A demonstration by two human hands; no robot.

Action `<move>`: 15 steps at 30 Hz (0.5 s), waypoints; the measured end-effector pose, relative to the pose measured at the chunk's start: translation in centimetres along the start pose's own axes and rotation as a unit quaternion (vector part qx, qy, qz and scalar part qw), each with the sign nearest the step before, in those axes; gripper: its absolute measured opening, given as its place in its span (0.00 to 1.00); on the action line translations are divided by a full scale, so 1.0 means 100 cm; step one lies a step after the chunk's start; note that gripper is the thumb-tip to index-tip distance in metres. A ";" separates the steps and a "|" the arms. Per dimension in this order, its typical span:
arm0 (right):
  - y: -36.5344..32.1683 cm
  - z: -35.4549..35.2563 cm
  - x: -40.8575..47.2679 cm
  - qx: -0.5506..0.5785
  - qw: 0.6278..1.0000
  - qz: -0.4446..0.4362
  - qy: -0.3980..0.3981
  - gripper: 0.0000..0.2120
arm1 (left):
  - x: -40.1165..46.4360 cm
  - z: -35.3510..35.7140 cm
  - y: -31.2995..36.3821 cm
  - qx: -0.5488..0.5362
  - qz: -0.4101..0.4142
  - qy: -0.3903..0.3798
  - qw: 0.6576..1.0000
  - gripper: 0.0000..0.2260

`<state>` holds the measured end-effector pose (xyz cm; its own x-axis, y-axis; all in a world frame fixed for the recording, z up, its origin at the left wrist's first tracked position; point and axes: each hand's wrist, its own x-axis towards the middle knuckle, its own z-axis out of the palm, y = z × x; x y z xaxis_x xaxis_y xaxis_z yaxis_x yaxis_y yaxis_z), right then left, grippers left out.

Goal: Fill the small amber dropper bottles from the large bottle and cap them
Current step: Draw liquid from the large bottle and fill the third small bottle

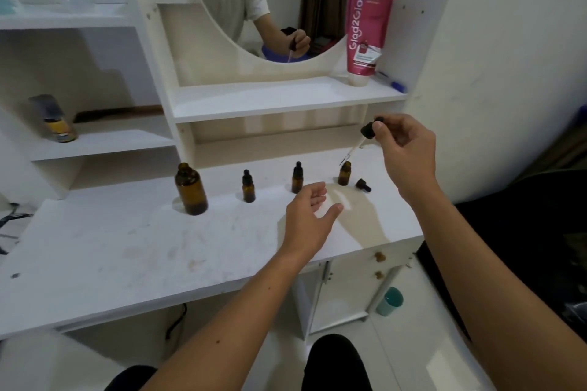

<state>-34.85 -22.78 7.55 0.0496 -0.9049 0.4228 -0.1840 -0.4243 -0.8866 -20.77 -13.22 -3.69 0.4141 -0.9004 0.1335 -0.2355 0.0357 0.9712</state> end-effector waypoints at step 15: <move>0.041 0.002 0.028 -0.022 1.000 -0.010 -0.010 0.07 | 0.082 0.051 -0.009 0.075 0.023 0.025 0.997 0.22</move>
<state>-35.27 -27.07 5.12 0.0739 -0.8969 0.4361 -0.2249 -0.4410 -0.8689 -21.61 -22.85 -4.45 0.4419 -0.8764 0.1912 -0.3835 0.0081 0.9235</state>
